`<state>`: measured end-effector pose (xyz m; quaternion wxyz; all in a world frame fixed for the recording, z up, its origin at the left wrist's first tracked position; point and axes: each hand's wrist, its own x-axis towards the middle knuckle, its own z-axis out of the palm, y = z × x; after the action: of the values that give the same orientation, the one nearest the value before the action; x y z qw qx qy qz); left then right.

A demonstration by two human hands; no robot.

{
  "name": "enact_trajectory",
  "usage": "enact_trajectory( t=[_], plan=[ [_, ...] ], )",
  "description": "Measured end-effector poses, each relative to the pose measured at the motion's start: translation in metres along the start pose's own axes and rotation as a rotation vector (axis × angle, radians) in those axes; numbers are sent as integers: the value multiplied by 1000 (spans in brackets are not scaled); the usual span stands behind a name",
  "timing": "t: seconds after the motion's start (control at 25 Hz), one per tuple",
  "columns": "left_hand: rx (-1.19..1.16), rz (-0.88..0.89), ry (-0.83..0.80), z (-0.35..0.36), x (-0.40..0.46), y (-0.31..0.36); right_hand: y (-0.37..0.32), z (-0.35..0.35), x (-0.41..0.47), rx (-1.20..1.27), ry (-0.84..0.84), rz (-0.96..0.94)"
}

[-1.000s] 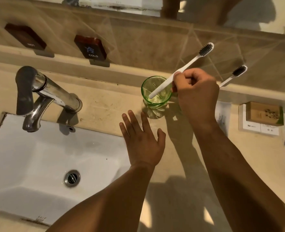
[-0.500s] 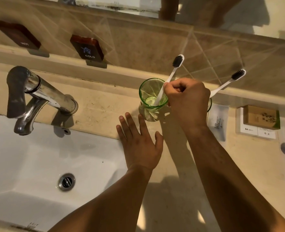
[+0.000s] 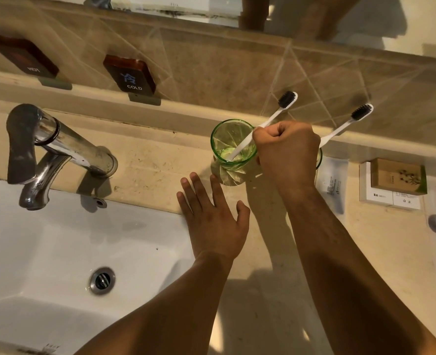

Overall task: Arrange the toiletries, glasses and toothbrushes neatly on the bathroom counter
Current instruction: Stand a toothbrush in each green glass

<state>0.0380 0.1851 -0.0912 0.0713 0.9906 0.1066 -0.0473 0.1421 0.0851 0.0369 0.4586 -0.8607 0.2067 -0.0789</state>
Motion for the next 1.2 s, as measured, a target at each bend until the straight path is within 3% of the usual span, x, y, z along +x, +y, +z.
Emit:
enact_trajectory(
  t=[1.2],
  plan=[
    [-13, 9, 2, 0, 0, -1, 2, -6, 9, 76, -14, 16]
  ],
)
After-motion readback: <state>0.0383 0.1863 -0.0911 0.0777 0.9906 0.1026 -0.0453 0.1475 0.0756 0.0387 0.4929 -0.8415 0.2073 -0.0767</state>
